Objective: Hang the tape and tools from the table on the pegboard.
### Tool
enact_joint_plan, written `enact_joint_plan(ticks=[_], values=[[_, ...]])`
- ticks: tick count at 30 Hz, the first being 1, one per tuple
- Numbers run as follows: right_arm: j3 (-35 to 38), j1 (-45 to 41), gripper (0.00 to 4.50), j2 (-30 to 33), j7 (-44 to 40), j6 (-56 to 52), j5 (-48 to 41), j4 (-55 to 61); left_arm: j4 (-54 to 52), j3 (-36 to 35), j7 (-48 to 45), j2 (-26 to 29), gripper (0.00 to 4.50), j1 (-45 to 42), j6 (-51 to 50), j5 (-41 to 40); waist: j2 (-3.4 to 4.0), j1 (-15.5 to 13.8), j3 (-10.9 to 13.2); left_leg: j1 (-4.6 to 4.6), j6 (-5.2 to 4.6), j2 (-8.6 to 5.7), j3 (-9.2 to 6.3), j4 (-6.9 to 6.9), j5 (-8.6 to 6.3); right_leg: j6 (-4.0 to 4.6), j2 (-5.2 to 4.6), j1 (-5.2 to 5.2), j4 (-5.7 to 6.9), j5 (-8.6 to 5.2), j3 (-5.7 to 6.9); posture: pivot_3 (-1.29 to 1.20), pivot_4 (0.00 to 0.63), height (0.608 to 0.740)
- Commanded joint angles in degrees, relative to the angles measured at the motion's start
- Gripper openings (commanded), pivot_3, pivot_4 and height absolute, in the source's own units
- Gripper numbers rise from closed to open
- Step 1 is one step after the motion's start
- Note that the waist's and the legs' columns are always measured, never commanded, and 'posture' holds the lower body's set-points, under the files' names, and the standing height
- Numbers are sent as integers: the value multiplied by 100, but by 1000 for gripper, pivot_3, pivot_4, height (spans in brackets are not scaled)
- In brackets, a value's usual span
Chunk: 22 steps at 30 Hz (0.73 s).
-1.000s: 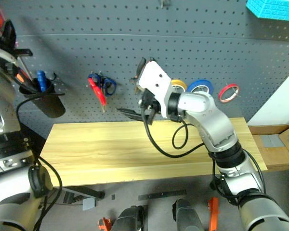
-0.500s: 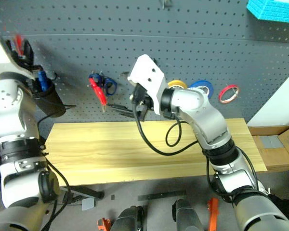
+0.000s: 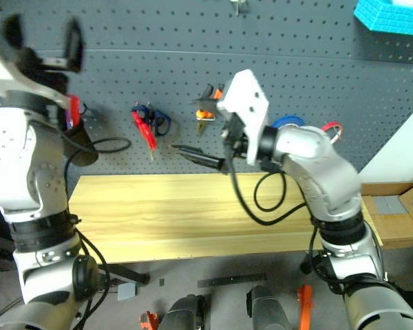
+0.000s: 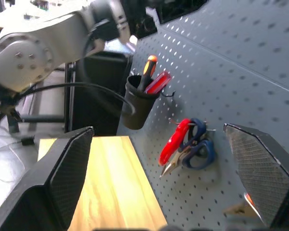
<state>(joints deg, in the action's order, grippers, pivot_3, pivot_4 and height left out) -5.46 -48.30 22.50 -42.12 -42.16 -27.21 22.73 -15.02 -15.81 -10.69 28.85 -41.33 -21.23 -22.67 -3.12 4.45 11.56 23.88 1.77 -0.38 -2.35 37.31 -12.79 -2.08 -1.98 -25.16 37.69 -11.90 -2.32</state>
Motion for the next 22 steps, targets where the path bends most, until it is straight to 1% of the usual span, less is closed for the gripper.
enact_joint_plan(ticks=[1,3,4,6,8,10,13,16,19,20,22], values=[[543,323,4500,244,235,-687,-545,496,-855,360,-546,-8,4475,560,-1552,-1318,25,24,-44,-4,0,2,1,1,0,0,3,3,2,0,-3,-68,116,740],[608,650,4500,364,397,-850,-558,597,-1216,630,-731,125,4475,1012,-2025,-1534,30,58,-54,-17,-1,4,4,4,1,-1,10,12,9,-2,-6,-72,114,740],[596,850,4500,434,448,-861,-514,650,-1347,747,-712,156,4475,1211,-2283,-1596,29,72,-56,-21,-1,8,9,8,1,-1,24,13,15,-2,-15,-76,113,740],[539,1297,4500,499,547,-669,-356,697,-1534,915,-463,89,4475,1529,-2538,-1474,29,70,-56,-33,-1,7,16,17,0,2,46,21,20,-5,-23,-82,111,740],[437,1844,4500,477,651,-263,-89,626,-1604,1088,-313,38,4475,1861,-2491,-1181,30,64,-59,-37,-1,13,26,31,0,-4,72,30,19,-16,-24,-88,108,740],[295,2422,4500,405,782,150,215,483,-1563,1119,-228,-79,4475,2180,-2399,-1052,35,61,-66,-50,-1,18,34,38,0,-17,80,49,19,-28,-24,-92,103,740],[-18,3197,4500,358,1084,1028,981,47,-1324,1218,-152,-177,4475,2720,-1923,-532,39,63,-117,-103,1,19,49,37,-4,-16,80,109,0,-34,-32,-97,91,740],[38,3726,4500,49,1579,1992,1519,-589,-832,1253,-123,-306,4475,3358,-1187,64,55,66,-201,-106,3,19,64,37,-5,-16,79,111,-8,-34,-46,-93,72,740],[139,4019,4500,-197,2007,2768,1945,-1283,-197,1238,-85,-474,4475,3856,-300,602,68,62,-304,-110,3,18,77,38,-5,-12,79,111,-8,-36,-57,-92,60,740],[147,4074,4500,-242,2074,2991,2041,-1476,4,1245,-77,-505,4475,3949,-6,784,68,61,-336,-110,3,18,77,38,-5,5,79,111,-9,-46,-56,-88,53,740],[162,4158,4500,-333,2197,3361,2178,-1851,405,1196,-50,-615,4475,4060,397,990,68,58,-360,-115,3,19,77,38,-5,11,79,114,-8,-50,-56,-83,44,740]])
